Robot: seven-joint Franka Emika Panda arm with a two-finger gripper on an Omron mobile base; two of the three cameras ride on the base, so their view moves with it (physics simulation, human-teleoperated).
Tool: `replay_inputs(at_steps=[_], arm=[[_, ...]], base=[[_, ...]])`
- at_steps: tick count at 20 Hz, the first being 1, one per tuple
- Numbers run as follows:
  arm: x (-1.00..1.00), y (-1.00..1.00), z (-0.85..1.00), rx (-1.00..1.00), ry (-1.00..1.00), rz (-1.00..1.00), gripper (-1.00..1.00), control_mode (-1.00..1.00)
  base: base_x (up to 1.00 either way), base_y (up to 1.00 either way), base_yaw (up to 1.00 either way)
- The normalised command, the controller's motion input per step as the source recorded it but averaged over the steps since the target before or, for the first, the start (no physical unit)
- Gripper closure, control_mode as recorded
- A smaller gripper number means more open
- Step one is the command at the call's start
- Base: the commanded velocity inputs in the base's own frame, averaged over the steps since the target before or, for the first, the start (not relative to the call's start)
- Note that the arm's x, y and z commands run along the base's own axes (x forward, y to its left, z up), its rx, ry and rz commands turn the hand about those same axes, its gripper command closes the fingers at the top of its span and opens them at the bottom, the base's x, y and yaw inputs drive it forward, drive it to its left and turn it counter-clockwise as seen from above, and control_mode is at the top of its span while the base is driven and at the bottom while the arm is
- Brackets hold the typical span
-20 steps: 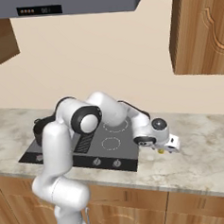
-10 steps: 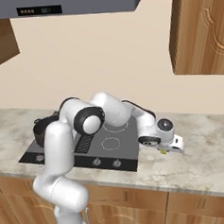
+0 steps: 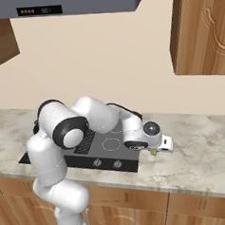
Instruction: Turn on the burner for the pot on the stove. Wait thirty seconds for the pot to heat up. Then add the lemon wedge to the pot.
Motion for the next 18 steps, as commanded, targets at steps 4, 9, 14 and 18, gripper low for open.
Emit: replay_inputs(at_steps=[4, 9, 14, 18], arm=[[-0.13, 0.0, 1.0, -0.01, 0.0, 0.16, 1.0, -1.0], [0.0, 0.01, 1.0, 0.0, 0.0, 0.09, 1.0, -1.0], [-0.05, 0.27, 0.94, -0.03, -0.07, 0.04, 1.0, -1.0], [-0.16, 0.8, 0.79, -0.08, -0.2, 0.0, 1.0, -1.0]], base=[[0.0, 0.0, 0.0], [0.0, 0.0, 0.0], [0.0, 0.0, 0.0], [0.0, 0.0, 0.0]])
